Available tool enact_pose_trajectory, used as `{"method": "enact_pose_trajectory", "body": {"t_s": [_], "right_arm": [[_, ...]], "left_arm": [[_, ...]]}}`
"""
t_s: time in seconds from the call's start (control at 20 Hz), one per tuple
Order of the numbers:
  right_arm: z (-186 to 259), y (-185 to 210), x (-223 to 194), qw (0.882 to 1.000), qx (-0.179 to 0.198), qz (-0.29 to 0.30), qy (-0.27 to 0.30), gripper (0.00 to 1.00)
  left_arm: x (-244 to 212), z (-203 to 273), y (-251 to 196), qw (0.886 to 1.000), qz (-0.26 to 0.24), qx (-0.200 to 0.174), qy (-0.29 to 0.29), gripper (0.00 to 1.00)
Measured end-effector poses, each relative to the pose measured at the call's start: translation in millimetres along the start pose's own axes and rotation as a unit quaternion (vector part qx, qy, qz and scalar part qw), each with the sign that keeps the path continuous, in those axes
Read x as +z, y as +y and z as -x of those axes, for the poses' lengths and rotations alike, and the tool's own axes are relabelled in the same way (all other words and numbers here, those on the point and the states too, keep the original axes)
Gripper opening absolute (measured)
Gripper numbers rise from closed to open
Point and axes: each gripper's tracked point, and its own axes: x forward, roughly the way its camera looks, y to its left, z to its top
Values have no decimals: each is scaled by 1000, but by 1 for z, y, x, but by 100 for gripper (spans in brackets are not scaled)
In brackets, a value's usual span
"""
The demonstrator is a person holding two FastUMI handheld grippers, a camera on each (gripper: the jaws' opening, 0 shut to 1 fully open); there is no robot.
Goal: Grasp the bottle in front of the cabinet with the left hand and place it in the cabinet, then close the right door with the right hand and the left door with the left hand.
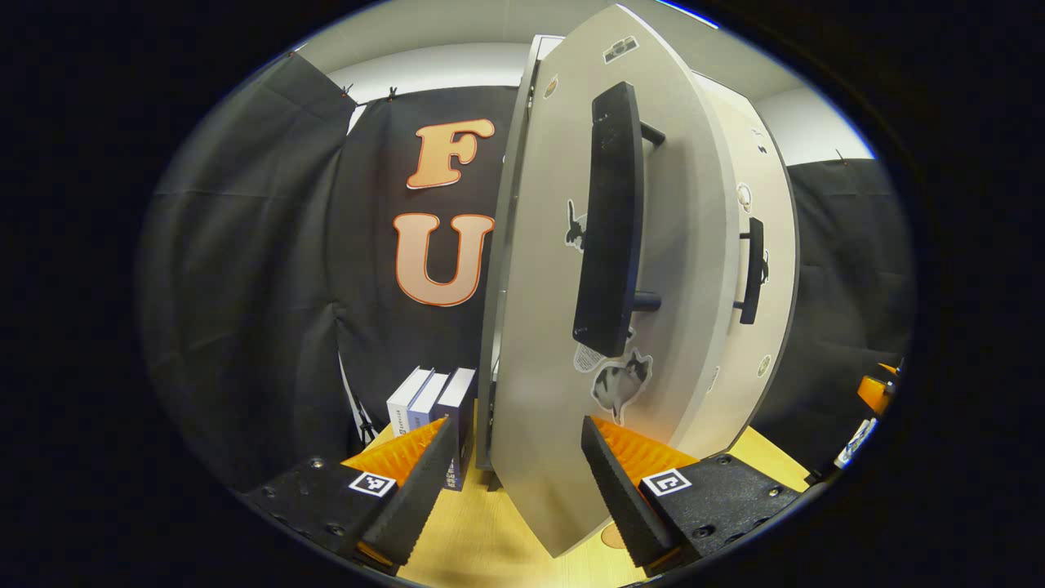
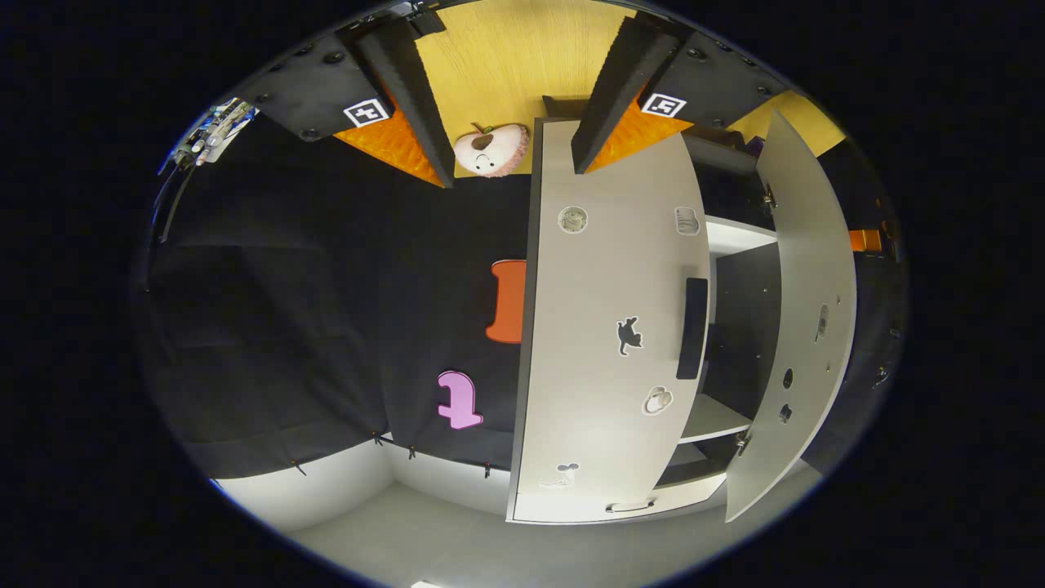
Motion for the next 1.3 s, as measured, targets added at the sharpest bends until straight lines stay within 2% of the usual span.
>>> {"method": "enact_pose_trajectory", "body": {"t_s": [0.35,0.65,0.75,0.85,0.9,0.95,1.0,1.3], "right_arm": [[3,-19,-1,1000,-20,0,0,96],[1,-36,0,999,-35,4,1,96],[0,-45,0,999,-41,2,2,96],[-1,-50,-1,999,-46,2,4,96],[-1,-53,-2,999,-48,2,5,96],[0,-57,-3,999,-52,4,6,96],[0,-60,-4,998,-54,5,7,96],[-2,-70,-3,998,-60,-2,9,96]], "left_arm": [[-2,-14,-27,1000,1,-21,3,94],[1,-48,-58,999,1,-47,2,94],[6,-66,-66,999,2,-45,-7,95],[7,-84,-80,999,3,-51,-11,92],[7,-90,-84,999,-3,-50,-11,95],[9,-95,-88,999,-10,-49,-12,92],[10,-98,-91,999,-16,-47,-13,95],[6,-111,-96,999,-22,-44,-9,92]]}}
